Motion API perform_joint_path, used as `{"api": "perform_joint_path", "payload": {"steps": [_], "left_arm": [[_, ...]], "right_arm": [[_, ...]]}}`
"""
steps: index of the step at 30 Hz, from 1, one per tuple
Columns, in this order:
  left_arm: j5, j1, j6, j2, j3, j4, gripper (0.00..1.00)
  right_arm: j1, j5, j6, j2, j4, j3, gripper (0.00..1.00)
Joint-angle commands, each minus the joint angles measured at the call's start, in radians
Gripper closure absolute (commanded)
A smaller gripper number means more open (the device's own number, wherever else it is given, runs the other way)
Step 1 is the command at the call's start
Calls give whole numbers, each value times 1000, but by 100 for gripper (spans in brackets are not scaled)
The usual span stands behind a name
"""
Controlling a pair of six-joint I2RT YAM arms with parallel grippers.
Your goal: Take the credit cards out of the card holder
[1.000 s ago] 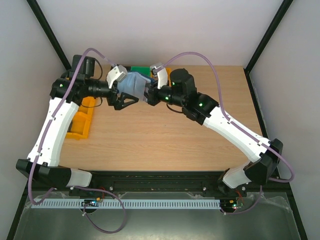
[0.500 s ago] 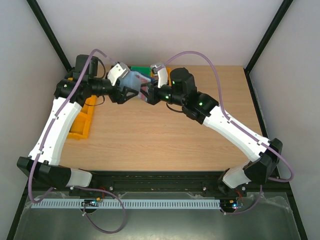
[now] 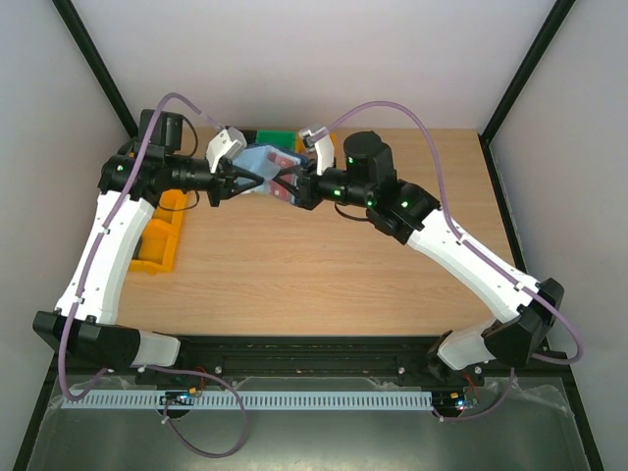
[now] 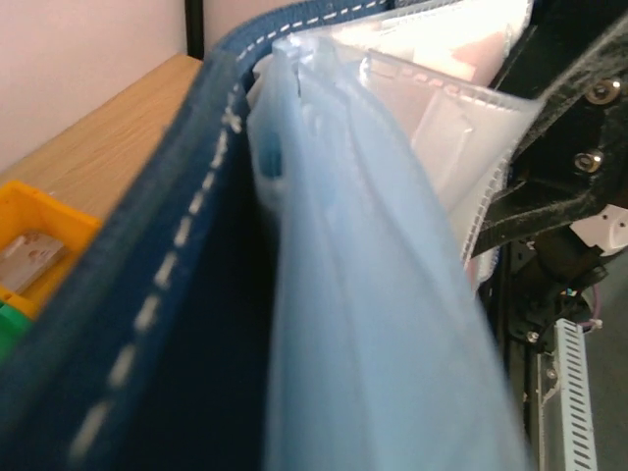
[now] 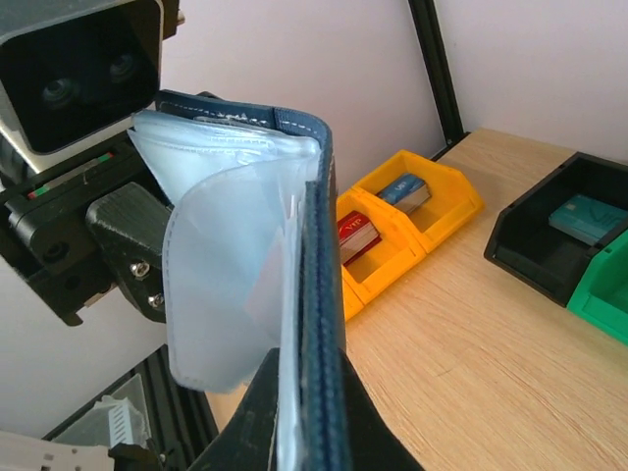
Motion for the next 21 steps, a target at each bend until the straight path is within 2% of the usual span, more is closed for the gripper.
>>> {"api": "perform_joint_path", "payload": {"steps": [1,4,7,11,21], "left_arm": [[121,10,35,-24,18,-54,98],[147,22,34,-30,26,-61,98],[171,34,49,-34,42,-80,98],[181,39,65,-38,56,-101,98],[189,42,78,-33,76,-120,98]], "right_arm": [[-20,-81,-25,-62,83,-13,95],[-49,-121,-39,-83,86,-43,72],[-87,-137,-52,-112,93,-88,60],[-127,-172,-85,-157,89,-135,51],[-143,-224,-179,-246,52,-199,38]]}}
